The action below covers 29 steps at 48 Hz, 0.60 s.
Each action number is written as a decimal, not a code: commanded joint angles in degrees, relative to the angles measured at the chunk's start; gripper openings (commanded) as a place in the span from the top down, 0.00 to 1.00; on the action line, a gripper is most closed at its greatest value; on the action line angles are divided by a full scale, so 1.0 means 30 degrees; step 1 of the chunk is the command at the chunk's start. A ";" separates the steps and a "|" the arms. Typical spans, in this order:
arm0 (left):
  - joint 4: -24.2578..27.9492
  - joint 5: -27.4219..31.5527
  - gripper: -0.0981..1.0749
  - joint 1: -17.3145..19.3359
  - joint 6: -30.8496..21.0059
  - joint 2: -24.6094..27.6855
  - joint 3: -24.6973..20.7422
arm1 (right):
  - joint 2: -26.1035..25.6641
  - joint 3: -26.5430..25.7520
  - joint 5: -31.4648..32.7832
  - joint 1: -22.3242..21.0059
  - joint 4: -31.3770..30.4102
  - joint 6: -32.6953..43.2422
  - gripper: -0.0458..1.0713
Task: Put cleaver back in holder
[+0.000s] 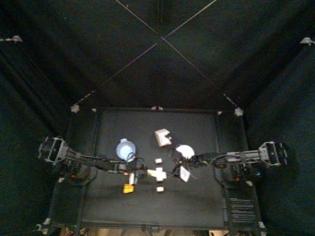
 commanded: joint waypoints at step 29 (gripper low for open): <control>0.0410 -0.5361 0.30 0.7559 -0.0088 0.1055 -0.0527 | -0.0586 -0.5332 0.8232 -0.1729 -0.9463 1.3037 0.60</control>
